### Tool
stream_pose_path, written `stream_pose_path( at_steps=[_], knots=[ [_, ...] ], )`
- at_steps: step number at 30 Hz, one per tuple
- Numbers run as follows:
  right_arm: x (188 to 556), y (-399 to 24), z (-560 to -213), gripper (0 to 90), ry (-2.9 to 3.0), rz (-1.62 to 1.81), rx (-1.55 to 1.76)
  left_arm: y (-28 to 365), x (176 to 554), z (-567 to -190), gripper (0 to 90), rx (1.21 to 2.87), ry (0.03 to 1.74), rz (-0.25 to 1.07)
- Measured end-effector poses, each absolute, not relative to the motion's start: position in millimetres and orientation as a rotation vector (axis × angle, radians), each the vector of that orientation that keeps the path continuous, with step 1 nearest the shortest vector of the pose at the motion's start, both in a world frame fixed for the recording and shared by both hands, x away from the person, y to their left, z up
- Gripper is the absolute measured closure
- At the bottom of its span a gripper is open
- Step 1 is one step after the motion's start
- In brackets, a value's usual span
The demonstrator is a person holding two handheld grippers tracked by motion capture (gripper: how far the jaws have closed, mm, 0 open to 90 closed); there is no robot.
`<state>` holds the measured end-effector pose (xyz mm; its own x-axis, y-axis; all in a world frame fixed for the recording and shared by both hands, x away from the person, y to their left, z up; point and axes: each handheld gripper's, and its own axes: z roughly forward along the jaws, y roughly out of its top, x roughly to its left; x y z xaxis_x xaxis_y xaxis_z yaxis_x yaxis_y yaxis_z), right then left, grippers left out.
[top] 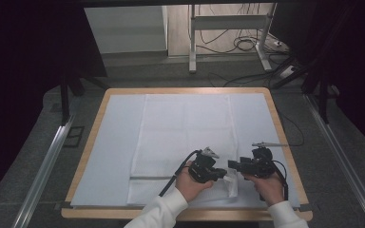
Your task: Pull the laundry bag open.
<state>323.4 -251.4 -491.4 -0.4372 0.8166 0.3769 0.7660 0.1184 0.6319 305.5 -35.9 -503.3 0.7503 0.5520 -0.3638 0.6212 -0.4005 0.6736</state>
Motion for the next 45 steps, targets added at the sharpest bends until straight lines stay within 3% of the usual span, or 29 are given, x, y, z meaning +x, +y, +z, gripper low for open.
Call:
stream_pose_path(
  at_steps=[11, 17, 20, 28, 45],
  knots=[
    [329, -244, -496, 37.5, 2.308, 1.239, 1.67, -36, 305, -503, 86.9, 2.092, 0.874, -0.099],
    [335, -243, -501, 45.6, 2.34, 1.264, 1.714, -36, 305, -502, 87.0, 2.085, 0.876, -0.1],
    [337, -242, -502, 53.6, 2.354, 1.283, 1.728, -36, 305, -502, 86.9, 2.083, 0.874, -0.101],
    [339, -241, -502, 86.6, 2.388, 1.343, 1.712, -34, 306, -502, 87.0, 2.082, 0.876, -0.098],
    [339, -244, -499, 87.7, 2.464, 1.361, 1.671, -25, 314, -511, 87.1, 2.069, 0.903, -0.158]
  ],
)
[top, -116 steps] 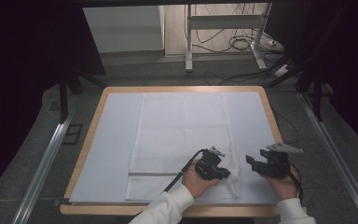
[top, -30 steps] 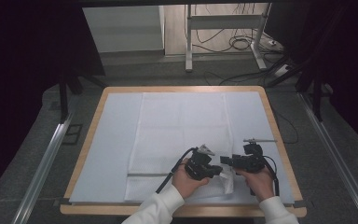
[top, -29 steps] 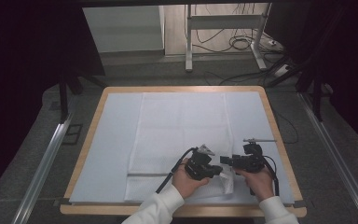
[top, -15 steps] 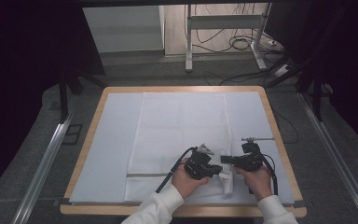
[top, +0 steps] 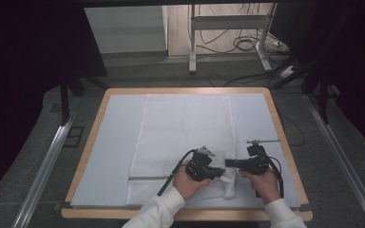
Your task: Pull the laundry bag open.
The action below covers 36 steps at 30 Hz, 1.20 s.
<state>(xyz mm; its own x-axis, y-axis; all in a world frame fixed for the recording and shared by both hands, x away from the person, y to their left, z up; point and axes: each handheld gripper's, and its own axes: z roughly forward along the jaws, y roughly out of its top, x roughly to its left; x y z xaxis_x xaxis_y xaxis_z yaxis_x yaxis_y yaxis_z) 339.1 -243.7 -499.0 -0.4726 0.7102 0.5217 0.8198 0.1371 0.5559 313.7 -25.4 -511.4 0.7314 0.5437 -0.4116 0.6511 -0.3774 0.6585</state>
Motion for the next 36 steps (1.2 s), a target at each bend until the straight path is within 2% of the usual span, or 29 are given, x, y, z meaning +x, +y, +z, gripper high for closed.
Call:
stream_pose_path(
  at_steps=[8, 11, 18, 36],
  knots=[
    [338, -244, -497, 87.8, -2.271, -1.254, -1.511, -21, 316, -515, 87.1, 2.083, 0.912, -0.153],
    [338, -247, -496, 87.8, -2.263, -1.266, -1.507, -15, 317, -515, 87.2, 2.041, 0.928, -0.219],
    [337, -247, -496, 87.8, -2.274, -1.261, -1.497, -10, 315, -513, 87.1, 2.086, 0.931, -0.15],
    [337, -251, -497, 87.8, -2.265, -1.277, -1.499, 20, 316, -519, 87.1, 2.07, 0.989, -0.151]
  ],
)
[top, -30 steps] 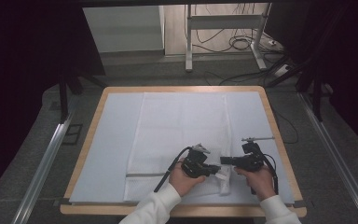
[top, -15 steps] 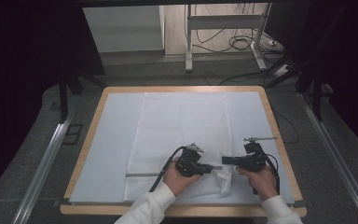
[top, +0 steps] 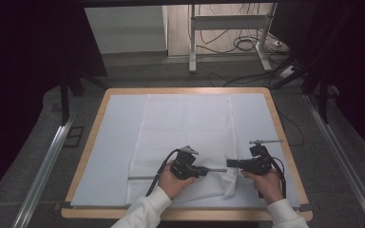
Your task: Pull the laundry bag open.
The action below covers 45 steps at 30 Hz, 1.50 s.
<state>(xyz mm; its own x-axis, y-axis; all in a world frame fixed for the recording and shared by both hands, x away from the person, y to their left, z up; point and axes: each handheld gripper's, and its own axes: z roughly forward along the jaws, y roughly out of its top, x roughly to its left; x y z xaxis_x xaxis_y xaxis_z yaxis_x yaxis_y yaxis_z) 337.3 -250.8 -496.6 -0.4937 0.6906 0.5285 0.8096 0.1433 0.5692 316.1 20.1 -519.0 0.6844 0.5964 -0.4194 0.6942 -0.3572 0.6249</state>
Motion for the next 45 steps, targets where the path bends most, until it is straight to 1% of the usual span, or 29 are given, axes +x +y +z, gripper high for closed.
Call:
stream_pose_path(
  at_steps=[5, 10, 32, 45],
  knots=[
    [337, -252, -496, 87.8, -2.262, -1.278, -1.503, 26, 317, -521, 87.1, 2.064, 1.005, -0.163],
    [337, -251, -497, 87.8, -2.268, -1.269, -1.498, 28, 316, -520, 87.1, 2.075, 1.009, -0.143],
    [337, -252, -497, 87.8, -2.273, -1.267, -1.508, 48, 316, -525, 87.1, 2.072, 1.045, -0.14],
    [338, -255, -498, 87.9, -2.263, -1.268, -1.513, 71, 315, -532, 87.1, 2.059, 1.102, -0.139]
  ],
)
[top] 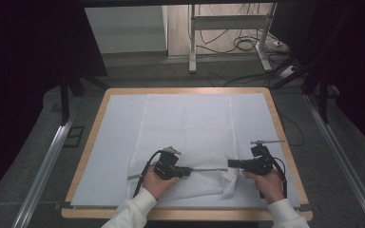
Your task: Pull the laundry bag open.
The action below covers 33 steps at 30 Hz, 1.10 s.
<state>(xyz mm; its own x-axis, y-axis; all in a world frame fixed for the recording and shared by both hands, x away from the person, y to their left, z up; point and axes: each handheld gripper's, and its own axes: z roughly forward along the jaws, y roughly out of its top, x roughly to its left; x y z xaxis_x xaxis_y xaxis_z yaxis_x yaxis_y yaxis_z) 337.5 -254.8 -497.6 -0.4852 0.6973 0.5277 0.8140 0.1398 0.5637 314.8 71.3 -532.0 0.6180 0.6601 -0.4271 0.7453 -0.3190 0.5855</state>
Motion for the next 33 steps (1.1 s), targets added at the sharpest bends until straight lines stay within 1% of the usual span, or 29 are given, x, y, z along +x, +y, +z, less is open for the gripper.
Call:
stream_pose_path(
  at_steps=[18, 33],
  knots=[
    [339, -257, -498, 87.8, -2.269, -1.272, -1.516, 103, 309, -535, 87.1, 2.031, 1.164, -0.117],
    [338, -256, -501, 87.8, -2.281, -1.252, -1.516, 110, 306, -534, 87.1, 2.027, 1.18, -0.103]
  ],
)
